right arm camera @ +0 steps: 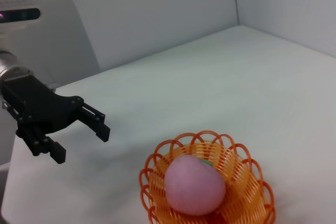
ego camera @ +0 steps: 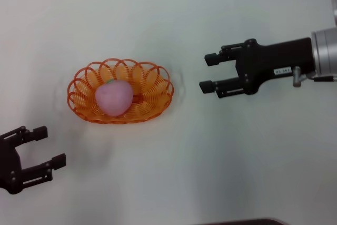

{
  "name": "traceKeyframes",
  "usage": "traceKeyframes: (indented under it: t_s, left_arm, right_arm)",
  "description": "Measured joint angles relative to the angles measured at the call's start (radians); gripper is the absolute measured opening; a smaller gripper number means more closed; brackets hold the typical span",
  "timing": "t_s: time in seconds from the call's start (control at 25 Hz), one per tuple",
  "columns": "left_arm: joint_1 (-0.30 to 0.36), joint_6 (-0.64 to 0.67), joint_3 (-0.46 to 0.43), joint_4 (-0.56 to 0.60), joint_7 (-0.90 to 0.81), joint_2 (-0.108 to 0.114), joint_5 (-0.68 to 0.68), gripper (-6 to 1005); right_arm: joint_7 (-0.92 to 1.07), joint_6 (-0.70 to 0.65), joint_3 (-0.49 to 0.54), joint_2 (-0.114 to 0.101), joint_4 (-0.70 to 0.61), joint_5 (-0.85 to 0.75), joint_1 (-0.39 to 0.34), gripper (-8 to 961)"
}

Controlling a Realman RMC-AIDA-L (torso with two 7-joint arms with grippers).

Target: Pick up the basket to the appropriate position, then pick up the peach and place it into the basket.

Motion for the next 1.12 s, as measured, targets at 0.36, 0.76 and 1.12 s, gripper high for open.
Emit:
traceKeyframes:
  t_s: [0.36, 0.76, 1.12]
  left_arm:
    - [-0.002, 0.001, 0.0, -0.023, 0.004, -0.001, -0.002, 798]
    - [-0.006, 0.001, 0.0, -0.036, 0.002, 0.0, -0.003, 798]
    - [-0.007, -0.009, 0.001, -0.039, 0.007, 0.0, -0.003, 798]
  right_arm:
    - [-0.182, 0.017, 0.066, 0.007, 0.09, -0.002, -0.052, 844]
    - [-0.33, 0.034, 0.085, 0.007, 0.157, 0.002, -0.096, 938]
    - [-0.356, 0.039, 0.107, 0.007, 0.167, 0.0, -0.105, 936]
